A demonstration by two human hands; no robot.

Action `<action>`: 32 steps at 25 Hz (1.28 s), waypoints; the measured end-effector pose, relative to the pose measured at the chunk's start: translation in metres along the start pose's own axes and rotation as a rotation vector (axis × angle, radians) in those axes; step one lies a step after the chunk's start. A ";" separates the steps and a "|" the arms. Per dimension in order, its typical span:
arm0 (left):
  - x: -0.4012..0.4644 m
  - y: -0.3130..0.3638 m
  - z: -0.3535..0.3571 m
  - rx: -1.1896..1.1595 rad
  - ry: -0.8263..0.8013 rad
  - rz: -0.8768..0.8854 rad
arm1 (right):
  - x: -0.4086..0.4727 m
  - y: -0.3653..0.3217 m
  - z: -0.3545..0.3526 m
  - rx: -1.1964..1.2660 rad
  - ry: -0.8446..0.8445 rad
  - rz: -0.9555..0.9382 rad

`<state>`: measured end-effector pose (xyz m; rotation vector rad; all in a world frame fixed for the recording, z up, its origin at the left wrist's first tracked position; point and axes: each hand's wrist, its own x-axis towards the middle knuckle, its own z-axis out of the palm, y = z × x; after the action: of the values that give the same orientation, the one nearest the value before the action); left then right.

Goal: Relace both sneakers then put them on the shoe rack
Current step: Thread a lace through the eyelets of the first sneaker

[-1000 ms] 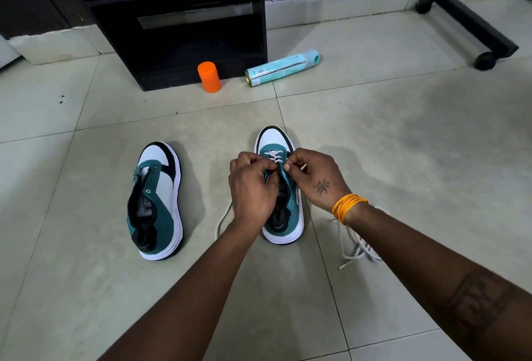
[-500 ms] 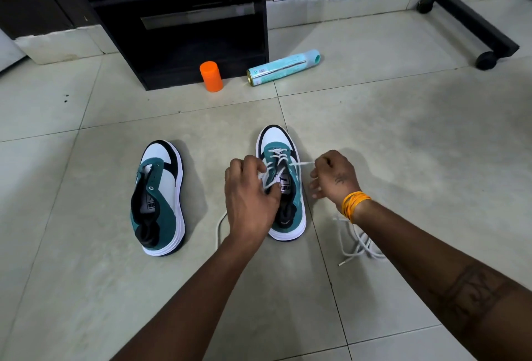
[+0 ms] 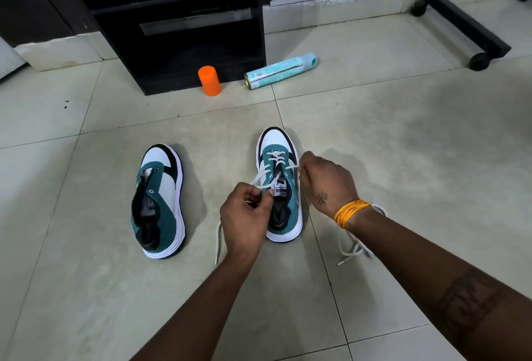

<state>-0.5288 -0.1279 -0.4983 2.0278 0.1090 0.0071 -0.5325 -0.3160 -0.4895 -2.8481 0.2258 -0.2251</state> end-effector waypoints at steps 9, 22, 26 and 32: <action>-0.006 -0.008 0.003 0.014 -0.035 0.131 | -0.002 -0.015 -0.011 -0.148 -0.071 -0.171; -0.006 -0.015 0.006 0.084 -0.010 0.230 | 0.000 0.003 -0.003 -0.104 -0.037 -0.148; -0.008 -0.015 0.008 0.097 0.006 0.252 | -0.004 0.024 -0.001 -0.119 -0.086 0.008; -0.008 -0.017 0.010 0.085 0.016 0.252 | 0.008 -0.003 -0.005 0.016 -0.005 -0.192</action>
<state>-0.5369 -0.1303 -0.5173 2.1141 -0.1394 0.1801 -0.5251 -0.3164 -0.4826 -2.8542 -0.0515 -0.2564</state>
